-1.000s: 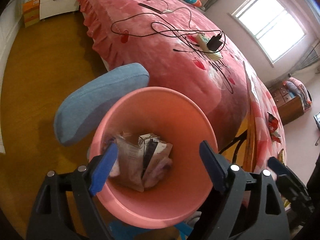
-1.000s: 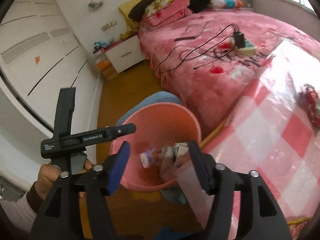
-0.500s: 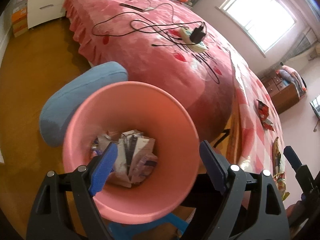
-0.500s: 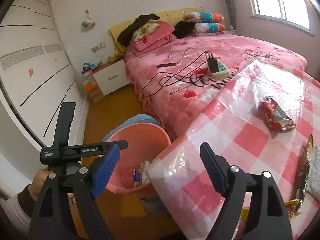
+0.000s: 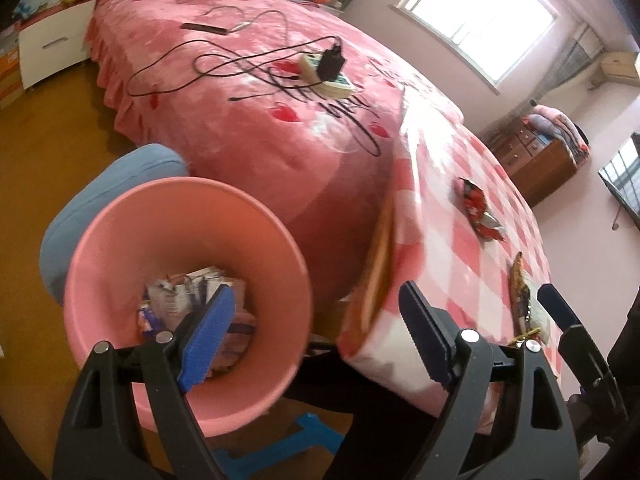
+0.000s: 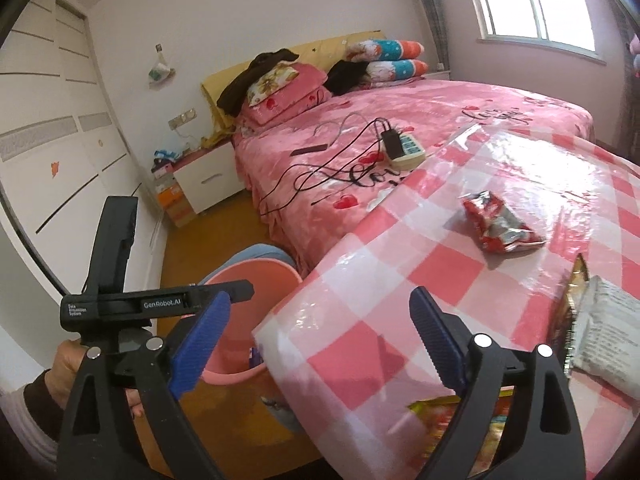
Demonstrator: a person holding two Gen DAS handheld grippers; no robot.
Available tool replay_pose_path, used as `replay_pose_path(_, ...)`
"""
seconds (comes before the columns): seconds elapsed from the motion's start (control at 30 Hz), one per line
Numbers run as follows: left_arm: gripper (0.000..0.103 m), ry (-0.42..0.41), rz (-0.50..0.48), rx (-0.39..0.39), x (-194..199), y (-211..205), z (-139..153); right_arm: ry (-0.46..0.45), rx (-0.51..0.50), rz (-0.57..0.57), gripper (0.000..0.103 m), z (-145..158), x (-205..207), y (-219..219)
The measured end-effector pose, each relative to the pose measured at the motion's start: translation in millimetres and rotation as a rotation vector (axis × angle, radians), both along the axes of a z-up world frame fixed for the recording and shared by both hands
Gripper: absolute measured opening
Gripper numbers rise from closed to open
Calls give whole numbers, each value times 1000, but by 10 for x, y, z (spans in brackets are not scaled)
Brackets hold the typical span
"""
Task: Collect trash
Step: 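Move both empty tools back over the table trash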
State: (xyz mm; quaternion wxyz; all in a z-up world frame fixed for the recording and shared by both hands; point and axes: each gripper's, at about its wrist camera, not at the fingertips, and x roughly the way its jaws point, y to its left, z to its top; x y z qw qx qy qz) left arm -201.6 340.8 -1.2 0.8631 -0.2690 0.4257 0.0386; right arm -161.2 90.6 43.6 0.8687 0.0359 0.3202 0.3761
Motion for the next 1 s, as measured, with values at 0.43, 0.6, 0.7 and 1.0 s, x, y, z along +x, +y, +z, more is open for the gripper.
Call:
replay_pose_path(0.43, 84, 1, -88, 16, 136, -506, 97, -48, 45, -81, 90, 147, -32, -468)
replay_pose_path(0.6, 84, -4, -139, 26, 163, -750, 166, -50, 67, -127, 90, 161, 13, -702)
replay_pose_path(0.7, 84, -10, -166, 31, 165, -870, 207, -50, 83, -157, 90, 172, 51, -854)
replay_pose_path(1.0, 84, -10, -236, 45, 168, -1211, 294, -33, 110, -263, 90, 143, 208, -1349)
